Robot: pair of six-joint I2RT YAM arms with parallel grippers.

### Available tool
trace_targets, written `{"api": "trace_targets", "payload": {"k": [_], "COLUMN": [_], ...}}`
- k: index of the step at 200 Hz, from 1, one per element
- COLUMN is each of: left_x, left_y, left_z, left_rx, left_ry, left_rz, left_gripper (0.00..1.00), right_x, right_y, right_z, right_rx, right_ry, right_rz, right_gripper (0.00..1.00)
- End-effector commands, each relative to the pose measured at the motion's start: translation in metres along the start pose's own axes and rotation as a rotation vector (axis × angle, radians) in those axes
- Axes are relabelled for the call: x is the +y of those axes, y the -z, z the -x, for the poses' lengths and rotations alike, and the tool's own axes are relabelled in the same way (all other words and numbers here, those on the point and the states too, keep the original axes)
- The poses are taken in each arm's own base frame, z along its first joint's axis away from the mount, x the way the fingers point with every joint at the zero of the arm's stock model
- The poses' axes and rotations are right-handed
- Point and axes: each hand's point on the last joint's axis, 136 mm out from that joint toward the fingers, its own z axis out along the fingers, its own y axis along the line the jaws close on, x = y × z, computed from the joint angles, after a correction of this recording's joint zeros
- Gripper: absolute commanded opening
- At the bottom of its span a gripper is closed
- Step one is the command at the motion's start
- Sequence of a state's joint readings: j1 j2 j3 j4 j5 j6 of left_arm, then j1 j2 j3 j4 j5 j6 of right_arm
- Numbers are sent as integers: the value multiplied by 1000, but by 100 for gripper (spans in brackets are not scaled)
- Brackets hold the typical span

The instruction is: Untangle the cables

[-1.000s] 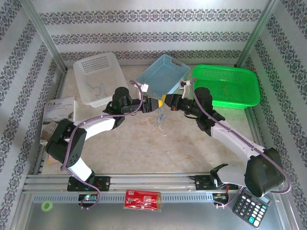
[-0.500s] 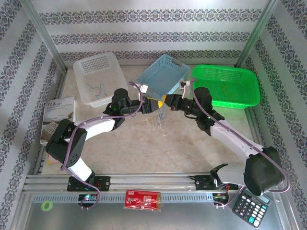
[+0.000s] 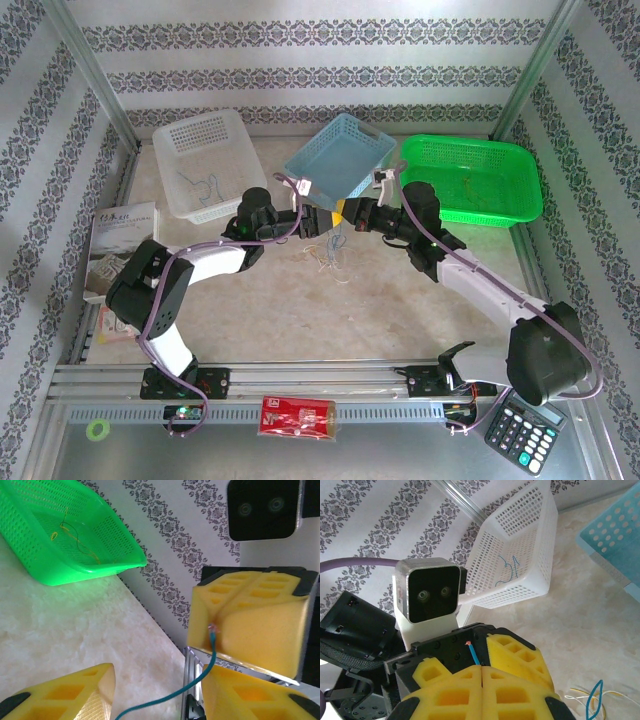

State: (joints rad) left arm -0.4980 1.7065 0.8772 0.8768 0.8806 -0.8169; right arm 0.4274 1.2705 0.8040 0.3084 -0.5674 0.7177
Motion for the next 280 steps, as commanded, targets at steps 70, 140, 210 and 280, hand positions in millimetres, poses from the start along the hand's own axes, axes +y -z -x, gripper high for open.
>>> {"api": "trace_targets", "payload": {"k": [70,140,210,280], "left_x": [-22,-22,-30,-54], "left_y": [-7,-8,-5,-1], "left_z": [7,10,19,39], "left_rx": [-29,-35,-55,-73], "left_ry": [-48,-42,-42,-41], "left_rz": [-89,-88,-77,-78], "left_gripper": [33,10,0,0], "right_x": [9,12,-4,-26], "right_y": [0,4,30,38], "right_z": [6,7,12,-31], "right_rx": [-14,-26,-105,-80], "right_ry": [3,5,9,164], "right_rz": [38,41,-22,-78], "right_gripper": [0,0,50,59]}}
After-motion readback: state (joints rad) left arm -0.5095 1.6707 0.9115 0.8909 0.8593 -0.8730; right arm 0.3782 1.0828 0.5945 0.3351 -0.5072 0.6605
